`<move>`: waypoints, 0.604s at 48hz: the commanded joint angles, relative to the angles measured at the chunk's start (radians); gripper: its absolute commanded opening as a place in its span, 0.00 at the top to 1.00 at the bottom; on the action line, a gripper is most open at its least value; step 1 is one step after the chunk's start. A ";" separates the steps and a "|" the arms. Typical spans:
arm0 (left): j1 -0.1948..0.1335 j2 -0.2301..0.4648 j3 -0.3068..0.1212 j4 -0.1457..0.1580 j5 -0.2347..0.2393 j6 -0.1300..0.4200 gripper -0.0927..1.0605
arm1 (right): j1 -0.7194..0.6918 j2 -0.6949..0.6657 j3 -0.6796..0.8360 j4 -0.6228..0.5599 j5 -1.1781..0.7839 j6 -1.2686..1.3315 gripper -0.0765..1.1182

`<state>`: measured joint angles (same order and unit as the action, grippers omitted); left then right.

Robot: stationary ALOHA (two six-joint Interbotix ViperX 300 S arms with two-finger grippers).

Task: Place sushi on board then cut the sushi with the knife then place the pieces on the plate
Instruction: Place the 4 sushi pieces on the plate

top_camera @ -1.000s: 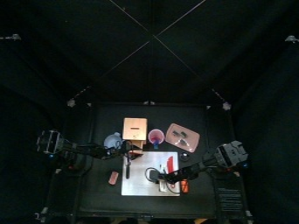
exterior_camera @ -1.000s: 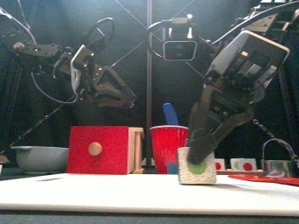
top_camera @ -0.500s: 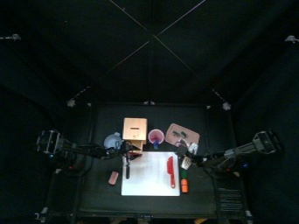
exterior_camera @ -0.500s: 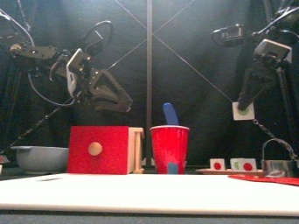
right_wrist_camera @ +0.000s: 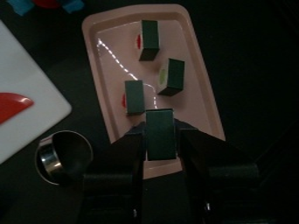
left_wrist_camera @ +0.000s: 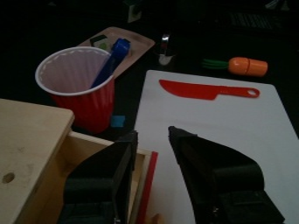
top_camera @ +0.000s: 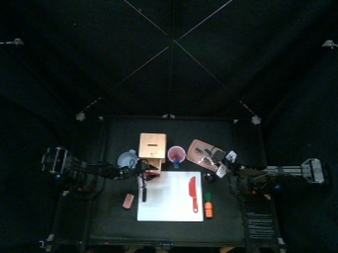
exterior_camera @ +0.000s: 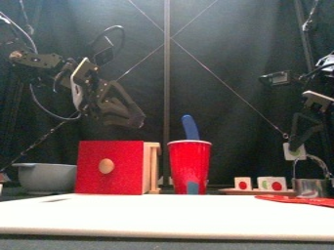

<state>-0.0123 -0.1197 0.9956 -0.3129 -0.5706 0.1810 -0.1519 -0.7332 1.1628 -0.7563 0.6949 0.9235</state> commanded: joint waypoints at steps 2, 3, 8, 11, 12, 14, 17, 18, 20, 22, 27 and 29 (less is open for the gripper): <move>0.003 -0.006 -0.008 0.002 -0.003 0.002 0.27 | -0.130 0.017 -0.011 0.084 -0.080 -0.149 0.46; 0.003 -0.006 -0.006 0.002 -0.003 0.002 0.26 | -0.150 0.018 -0.009 0.098 -0.095 -0.170 0.46; 0.005 -0.005 -0.006 0.000 -0.003 0.000 0.26 | -0.244 0.028 0.005 0.164 -0.169 -0.275 0.46; 0.003 -0.006 -0.006 0.002 -0.003 0.000 0.26 | -0.290 0.034 0.017 0.201 -0.212 -0.327 0.46; 0.005 -0.006 -0.006 0.000 -0.003 0.000 0.27 | -0.302 0.037 0.018 0.212 -0.222 -0.341 0.46; 0.003 -0.005 -0.005 0.002 -0.003 0.000 0.27 | -0.327 0.041 0.023 0.238 -0.255 -0.376 0.46; 0.005 -0.006 -0.005 0.002 -0.003 0.002 0.26 | -0.347 0.049 0.026 0.256 -0.278 -0.408 0.46; 0.005 -0.006 -0.005 0.002 -0.003 0.002 0.26 | -0.351 0.052 0.026 0.262 -0.284 -0.416 0.46; 0.005 -0.006 -0.005 0.000 -0.003 0.002 0.27 | -0.359 0.060 0.026 0.273 -0.288 -0.431 0.46; 0.003 -0.006 -0.006 0.000 -0.003 0.000 0.26 | -0.365 0.069 0.023 0.281 -0.288 -0.442 0.46; 0.005 -0.006 -0.006 0.000 -0.003 0.002 0.27 | -0.367 0.101 0.017 0.287 -0.288 -0.453 0.46; 0.005 -0.006 -0.006 0.000 -0.003 0.000 0.26 | -0.368 0.117 0.014 0.288 -0.287 -0.453 0.46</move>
<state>-0.0123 -0.1197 1.0002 -0.3145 -0.5691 0.1810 -0.5139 -0.6366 1.1980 -0.4709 0.4126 0.4725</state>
